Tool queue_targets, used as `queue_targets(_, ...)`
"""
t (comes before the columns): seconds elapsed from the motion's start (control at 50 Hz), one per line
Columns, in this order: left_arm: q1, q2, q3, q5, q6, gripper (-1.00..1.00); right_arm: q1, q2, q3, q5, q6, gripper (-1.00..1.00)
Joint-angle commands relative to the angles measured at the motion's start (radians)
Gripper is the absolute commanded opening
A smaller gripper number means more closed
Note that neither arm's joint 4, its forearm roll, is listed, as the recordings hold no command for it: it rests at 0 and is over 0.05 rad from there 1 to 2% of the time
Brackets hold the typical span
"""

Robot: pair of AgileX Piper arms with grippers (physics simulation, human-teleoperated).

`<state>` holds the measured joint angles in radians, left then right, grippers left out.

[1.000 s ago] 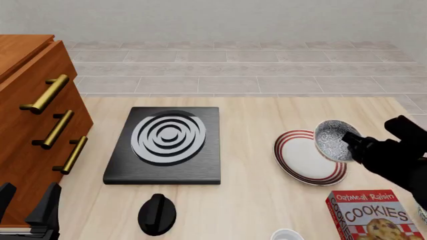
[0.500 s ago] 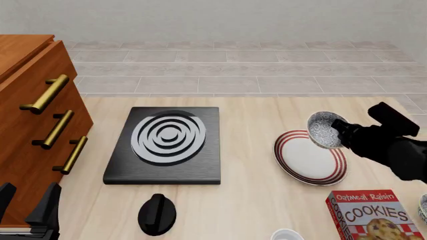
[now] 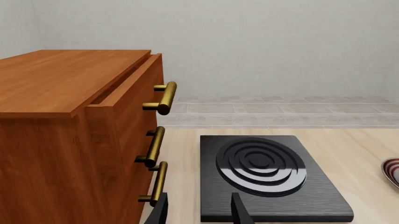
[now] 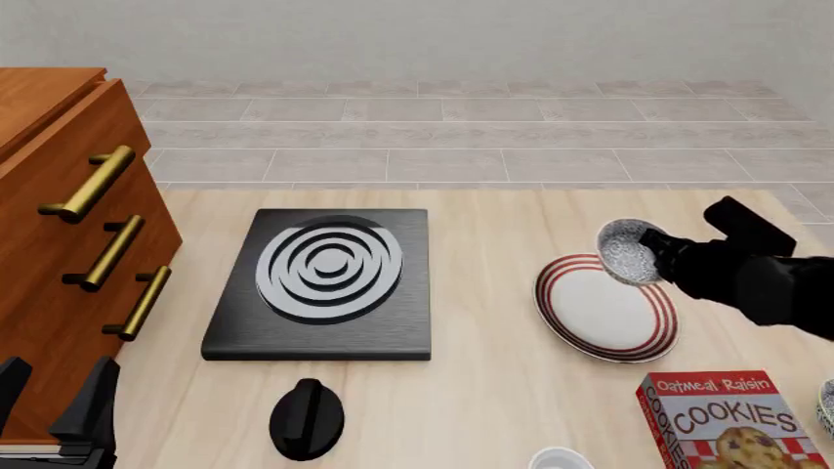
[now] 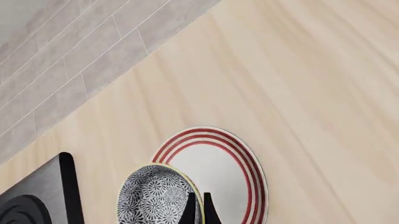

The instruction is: Pick the akita bowl on the cookies box and place it on the plate.

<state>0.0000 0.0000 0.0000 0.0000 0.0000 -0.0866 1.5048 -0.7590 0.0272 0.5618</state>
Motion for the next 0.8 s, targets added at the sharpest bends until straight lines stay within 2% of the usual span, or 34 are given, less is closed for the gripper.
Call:
queue_targets(0.02, 0.000, 0.000, 0.000, 0.000, 0.000, 1.00, -0.023, 0.057, -0.035, -0.010, -0.005, -1.00)
queue_targets(0.5, 0.000, 0.000, 0.000, 0.000, 0.000, 1.00, -0.033, 0.190, -0.079, -0.038, -0.033, -1.00)
queue_targets(0.8, 0.000, 0.000, 0.000, 0.000, 0.000, 1.00, -0.028, 0.225, -0.064, -0.061, -0.047, -1.00)
